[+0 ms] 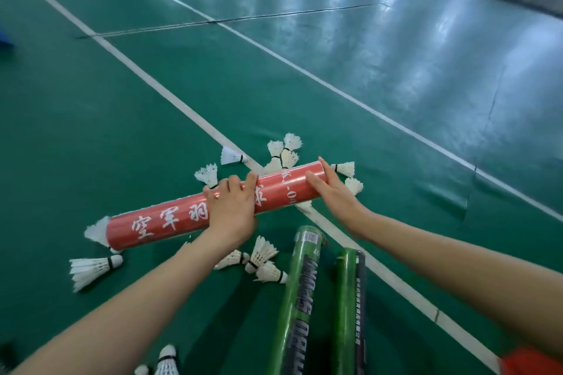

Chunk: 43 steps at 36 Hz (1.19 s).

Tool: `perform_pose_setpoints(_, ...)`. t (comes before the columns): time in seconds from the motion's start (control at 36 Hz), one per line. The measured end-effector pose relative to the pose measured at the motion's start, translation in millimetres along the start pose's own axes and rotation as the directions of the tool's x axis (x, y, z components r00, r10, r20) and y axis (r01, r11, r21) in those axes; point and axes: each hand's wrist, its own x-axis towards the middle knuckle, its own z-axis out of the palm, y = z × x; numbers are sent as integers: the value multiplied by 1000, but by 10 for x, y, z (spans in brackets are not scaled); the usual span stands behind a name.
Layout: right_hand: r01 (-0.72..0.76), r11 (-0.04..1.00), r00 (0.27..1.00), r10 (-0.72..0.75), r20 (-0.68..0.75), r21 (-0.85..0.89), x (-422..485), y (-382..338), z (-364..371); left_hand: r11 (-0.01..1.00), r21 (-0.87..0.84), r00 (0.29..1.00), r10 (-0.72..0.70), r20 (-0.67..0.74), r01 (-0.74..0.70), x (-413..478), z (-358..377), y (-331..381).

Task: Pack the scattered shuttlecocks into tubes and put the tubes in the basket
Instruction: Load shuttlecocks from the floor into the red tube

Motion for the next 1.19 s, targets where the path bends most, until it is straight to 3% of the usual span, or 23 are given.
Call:
perform_pose_setpoints(0.17, -149, 965, 988, 156, 18, -215, -72, -160, 35, 998, -10, 996, 57, 67, -57, -97, -96, -106)
perform_pose_setpoints(0.47, -132, 964, 974, 169, 150, -231, 648, 688, -194, 986, 165, 997, 20, 76, -32, 221, 371, -194)
perform_pose_setpoints(0.58, -156, 950, 985, 169, 28, -270, 1011, 1193, -645, 982, 187, 994, -16, 106, -4, 413, 593, 117)
perform_pose_setpoints(0.69, -106, 833, 994, 69, -89, -543, 1496, 1686, -1211, 982, 187, 988, -35, 152, 6, 638, 858, 532)
perform_pose_setpoints(0.78, -114, 779, 991, 45, -127, -617, 1889, 1977, -1499, 983, 177, 982, -76, 172, 46, 820, 1005, 775)
perform_pose_setpoints(1.0, -325, 835, 941, 240, -239, -444, 2357, 2475, -1415, 976, 159, 939, -191, 288, 150, 1072, 1112, 1128)
perform_pose_setpoints(1.11, -259, 895, 944, 155, -291, -363, 2138, 2522, -1310, 976, 161, 938, -187, 292, 144, 1083, 1179, 1230)
perform_pose_setpoints(1.19, -70, 985, 938, 11, -345, -161, 1889, 2355, -1367, 979, 114, 938, -193, 287, 167, 1061, 1227, 1258)
